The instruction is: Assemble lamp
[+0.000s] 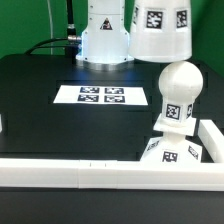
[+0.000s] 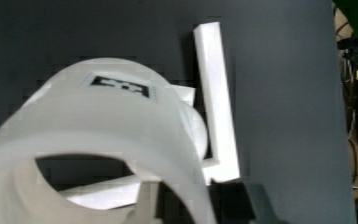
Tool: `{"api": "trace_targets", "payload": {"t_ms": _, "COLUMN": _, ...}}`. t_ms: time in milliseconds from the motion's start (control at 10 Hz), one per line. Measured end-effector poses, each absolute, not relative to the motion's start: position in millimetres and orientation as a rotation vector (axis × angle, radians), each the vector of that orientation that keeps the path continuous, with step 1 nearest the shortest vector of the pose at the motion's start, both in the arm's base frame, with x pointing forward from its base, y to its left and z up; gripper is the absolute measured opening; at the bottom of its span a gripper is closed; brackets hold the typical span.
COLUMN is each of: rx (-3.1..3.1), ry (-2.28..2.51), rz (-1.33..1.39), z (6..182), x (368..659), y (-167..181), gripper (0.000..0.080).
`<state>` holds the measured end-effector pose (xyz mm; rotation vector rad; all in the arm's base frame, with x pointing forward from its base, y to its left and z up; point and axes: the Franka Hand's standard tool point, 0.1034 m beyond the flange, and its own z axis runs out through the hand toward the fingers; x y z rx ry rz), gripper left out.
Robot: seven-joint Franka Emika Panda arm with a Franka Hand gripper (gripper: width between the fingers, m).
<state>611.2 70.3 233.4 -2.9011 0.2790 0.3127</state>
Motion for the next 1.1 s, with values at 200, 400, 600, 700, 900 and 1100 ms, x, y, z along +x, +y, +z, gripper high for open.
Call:
{"api": "trace_targets", "payload": {"t_ms": 200, "rx": -2.904, "ry": 0.287, "rz": 0.335, "z": 223.7, "x": 612.0, "y": 82.2, "gripper": 0.0044}}
{"api": "trace_targets", "payload": {"t_ms": 400, "rx": -2.906, "ry": 0.275, "rz": 0.345, "z": 210.5, "x": 615.3, "y": 89.2, "gripper": 0.0044}}
{"api": "trace_targets", "payload": {"t_ms": 600, "rx": -2.907, "ry": 0.276, "rz": 0.352, "z": 202.3, "x": 616.7, "y": 89.7, "gripper": 0.0044}}
{"api": "trace_targets", "payload": {"t_ms": 700, "rx": -2.909, "ry": 0.274, "rz": 0.344, "z": 197.1, "x": 618.5, "y": 90.9, "gripper": 0.0044}}
{"api": "trace_targets", "payload": {"t_ms": 900, "rx": -2.915, "ry": 0.253, "rz": 0.309, "z": 186.6, "x": 623.9, "y": 89.7, "gripper": 0.0044}}
{"api": "trace_targets", "payload": {"t_ms": 1100, "rx": -2.928, "ry": 0.244, "rz": 0.312, "z": 172.6, "x": 622.3, "y": 89.8, "gripper": 0.0044}}
